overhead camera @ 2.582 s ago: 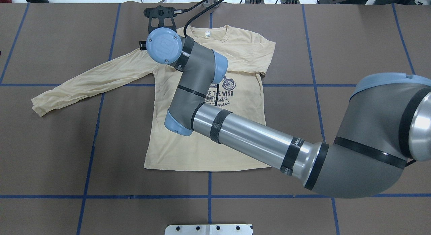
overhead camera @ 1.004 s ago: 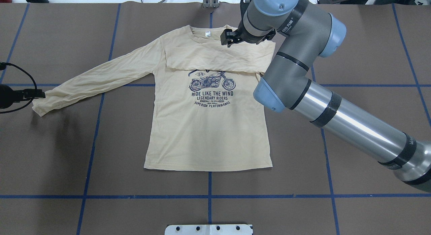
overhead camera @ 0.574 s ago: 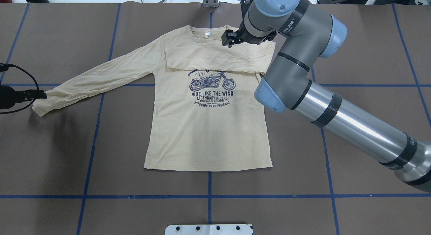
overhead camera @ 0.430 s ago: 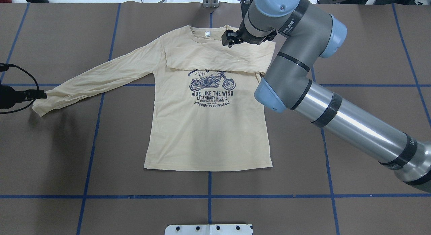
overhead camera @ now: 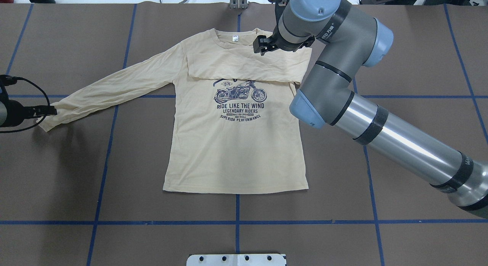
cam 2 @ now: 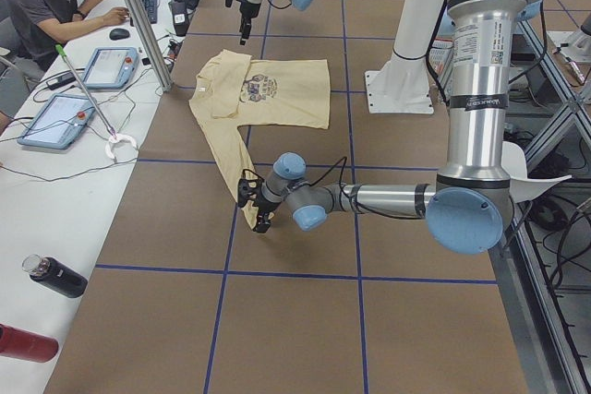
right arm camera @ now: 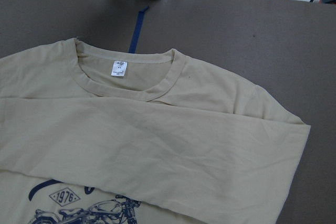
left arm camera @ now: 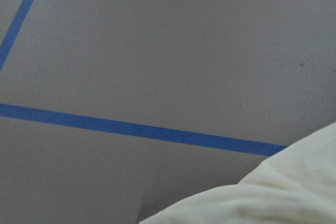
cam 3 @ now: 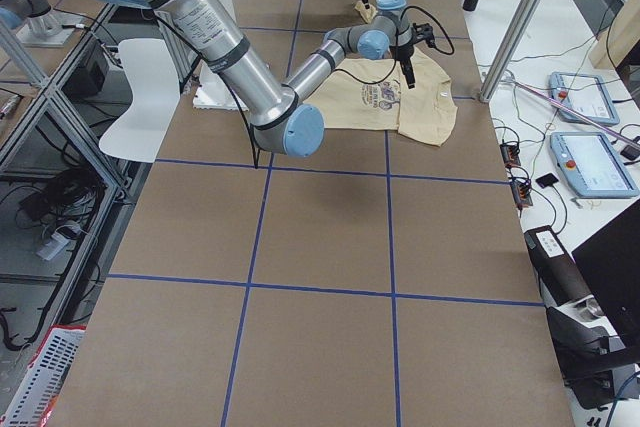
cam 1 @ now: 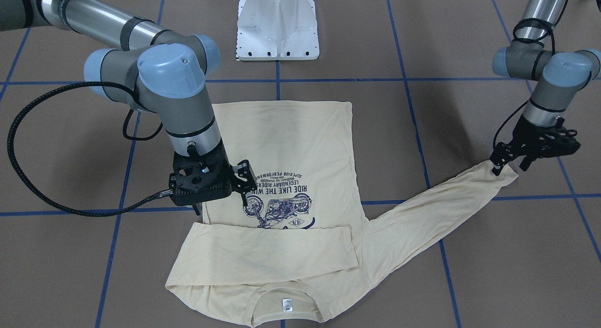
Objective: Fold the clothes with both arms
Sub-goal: 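Lay the sleeve below the collar, open the right gripper while the left reaches in, then grasp and fold the other cuff with the left gripper while the right withdraws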
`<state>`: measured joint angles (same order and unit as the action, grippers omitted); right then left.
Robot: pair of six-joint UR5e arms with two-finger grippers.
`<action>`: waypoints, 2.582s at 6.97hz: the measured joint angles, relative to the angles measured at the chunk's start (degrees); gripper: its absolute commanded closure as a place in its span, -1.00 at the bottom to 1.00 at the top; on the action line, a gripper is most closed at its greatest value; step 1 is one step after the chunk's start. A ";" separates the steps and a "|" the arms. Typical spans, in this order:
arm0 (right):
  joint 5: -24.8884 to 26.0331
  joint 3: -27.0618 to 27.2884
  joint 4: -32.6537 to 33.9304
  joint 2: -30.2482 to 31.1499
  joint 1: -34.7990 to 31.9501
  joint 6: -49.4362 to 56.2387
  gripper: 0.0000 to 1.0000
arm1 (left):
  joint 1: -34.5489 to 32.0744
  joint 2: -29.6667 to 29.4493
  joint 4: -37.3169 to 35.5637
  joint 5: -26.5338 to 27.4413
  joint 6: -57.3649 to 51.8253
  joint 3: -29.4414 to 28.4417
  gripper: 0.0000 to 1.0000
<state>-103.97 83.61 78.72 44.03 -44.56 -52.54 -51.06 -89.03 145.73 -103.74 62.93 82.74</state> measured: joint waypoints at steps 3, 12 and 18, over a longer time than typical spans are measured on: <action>0.08 0.00 -0.06 0.25 0.21 0.07 -0.99 | 0.34 0.16 -0.01 0.11 -0.08 -0.21 -0.44; 0.17 -0.11 -0.14 0.87 0.27 0.16 -0.99 | 0.43 0.53 -0.14 -0.01 -0.46 0.66 1.00; -6.05 2.69 0.28 7.95 -4.13 2.02 -0.99 | -0.39 -8.16 -17.96 -7.61 1.74 16.22 1.00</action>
<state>-110.02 86.30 79.01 51.98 -48.69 -50.53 -51.45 -97.19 127.77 -111.35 64.67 98.96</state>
